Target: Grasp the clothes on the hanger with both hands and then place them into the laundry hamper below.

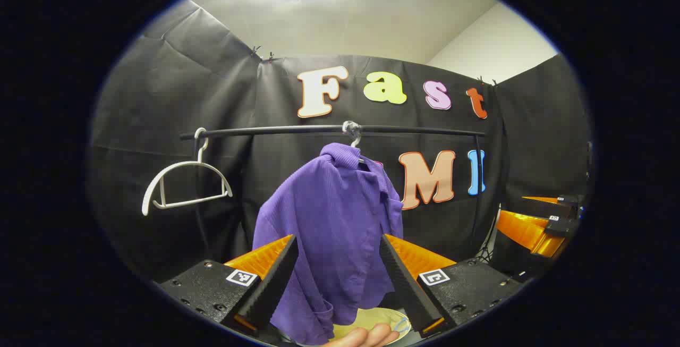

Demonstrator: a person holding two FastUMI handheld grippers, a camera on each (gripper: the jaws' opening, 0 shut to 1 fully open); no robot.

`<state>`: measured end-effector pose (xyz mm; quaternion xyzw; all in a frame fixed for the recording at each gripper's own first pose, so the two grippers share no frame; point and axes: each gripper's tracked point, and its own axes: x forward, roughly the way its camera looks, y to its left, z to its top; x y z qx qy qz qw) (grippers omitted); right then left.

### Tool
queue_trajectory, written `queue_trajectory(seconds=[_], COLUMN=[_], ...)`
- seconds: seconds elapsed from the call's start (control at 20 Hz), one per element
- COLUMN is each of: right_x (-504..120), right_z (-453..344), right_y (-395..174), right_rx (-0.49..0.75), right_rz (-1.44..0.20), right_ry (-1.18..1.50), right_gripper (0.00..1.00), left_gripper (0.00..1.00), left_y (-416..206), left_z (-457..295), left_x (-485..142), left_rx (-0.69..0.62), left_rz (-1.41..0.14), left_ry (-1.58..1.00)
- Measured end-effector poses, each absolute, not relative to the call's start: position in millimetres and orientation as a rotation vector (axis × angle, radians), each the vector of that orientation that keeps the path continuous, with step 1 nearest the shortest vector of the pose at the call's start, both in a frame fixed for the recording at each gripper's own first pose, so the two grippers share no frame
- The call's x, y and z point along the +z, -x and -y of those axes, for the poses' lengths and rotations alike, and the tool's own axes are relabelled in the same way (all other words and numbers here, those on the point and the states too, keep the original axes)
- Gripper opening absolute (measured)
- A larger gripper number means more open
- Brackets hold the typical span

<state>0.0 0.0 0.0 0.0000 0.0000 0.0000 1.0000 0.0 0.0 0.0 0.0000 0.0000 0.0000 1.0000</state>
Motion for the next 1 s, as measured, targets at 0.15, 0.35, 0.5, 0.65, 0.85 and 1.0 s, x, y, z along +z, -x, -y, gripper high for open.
queue_trajectory(seconds=[0.15,0.35,0.5,0.65,0.85,1.0], right_x=[10.7,30.5,41.5,43.6,39.4,36.5], right_z=[-6.0,-7.0,3.5,12.2,29.3,46.3], right_y=[3.6,12.0,8.1,12.3,5.5,3.8], right_rx=[0.025,0.054,0.075,0.069,0.053,0.010], right_rz=[0.015,0.027,0.035,0.031,0.013,0.007], right_ry=[-0.042,-0.121,-0.134,-0.130,-0.120,-0.088], right_gripper=[0.96,0.94,0.93,0.94,0.99,0.98], left_gripper=[0.90,0.90,0.91,0.92,0.98,0.98], left_y=[1.6,4.8,5.1,3.7,0.5,0.3], left_z=[-0.3,1.6,3.9,9.7,18.4,21.2], left_x=[7.8,25.7,28.9,31.0,31.4,32.1], left_rx=[0.002,0.000,0.007,0.004,-0.009,-0.003], left_rz=[0.008,0.033,0.034,0.030,0.021,0.029], left_ry=[-0.011,-0.044,-0.050,-0.046,-0.029,-0.033])
